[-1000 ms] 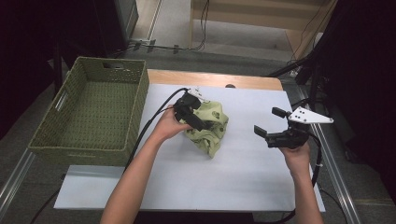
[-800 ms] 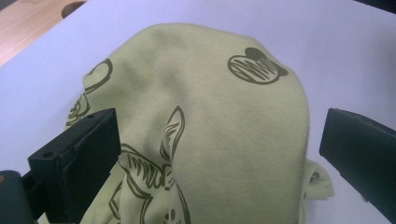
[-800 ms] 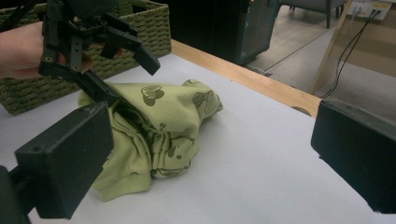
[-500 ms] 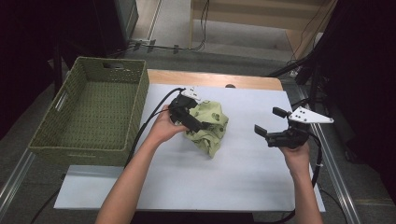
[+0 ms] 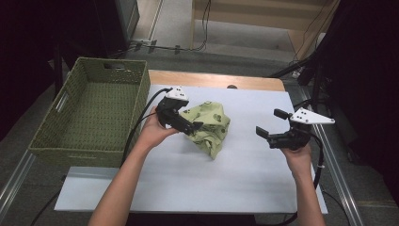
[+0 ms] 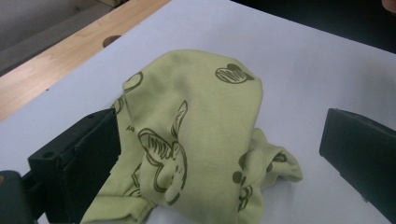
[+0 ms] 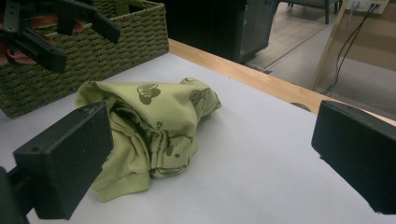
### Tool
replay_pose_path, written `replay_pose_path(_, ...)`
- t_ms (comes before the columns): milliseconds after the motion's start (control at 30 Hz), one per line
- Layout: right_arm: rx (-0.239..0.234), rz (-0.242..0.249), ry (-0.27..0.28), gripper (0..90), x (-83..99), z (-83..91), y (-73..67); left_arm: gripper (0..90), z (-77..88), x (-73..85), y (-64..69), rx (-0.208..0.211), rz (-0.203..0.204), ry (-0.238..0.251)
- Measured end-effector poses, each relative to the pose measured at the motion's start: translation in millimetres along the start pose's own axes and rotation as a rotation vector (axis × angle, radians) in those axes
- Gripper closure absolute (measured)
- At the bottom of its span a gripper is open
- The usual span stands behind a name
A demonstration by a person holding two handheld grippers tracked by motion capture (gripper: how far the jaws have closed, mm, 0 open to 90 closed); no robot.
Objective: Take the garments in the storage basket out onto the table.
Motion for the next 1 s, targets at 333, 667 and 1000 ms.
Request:
replay_pose_path(333, 0.001, -0.004, -0.003, 0.0, 1.1, -1.2, 0.6, 0.0, 28.2, 1.8, 5.0, -0.061, -0.022, 0.044)
replay_pose_path(667, 0.009, -0.009, 0.001, 0.0, 1.0, 1.5, 2.5, 0.0, 58.1, 10.5, -1.6, -0.106, 0.006, 0.086)
replay_pose_path(1000, 0.0, -0.008, -0.003, 0.0, 0.7, 0.5, 0.3, 0.0, 92.4, 23.6, -4.9, -0.153, 0.026, 0.128)
Point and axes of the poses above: each handheld gripper's, and its own axes: z roughly backward along the jaws, x roughly out of its underside, y roughly to its right, the point moved 3 cm from there along -z, roughly forward along the jaws, and after that the axes turned 8 degrees about y, right-handed, at the moved point
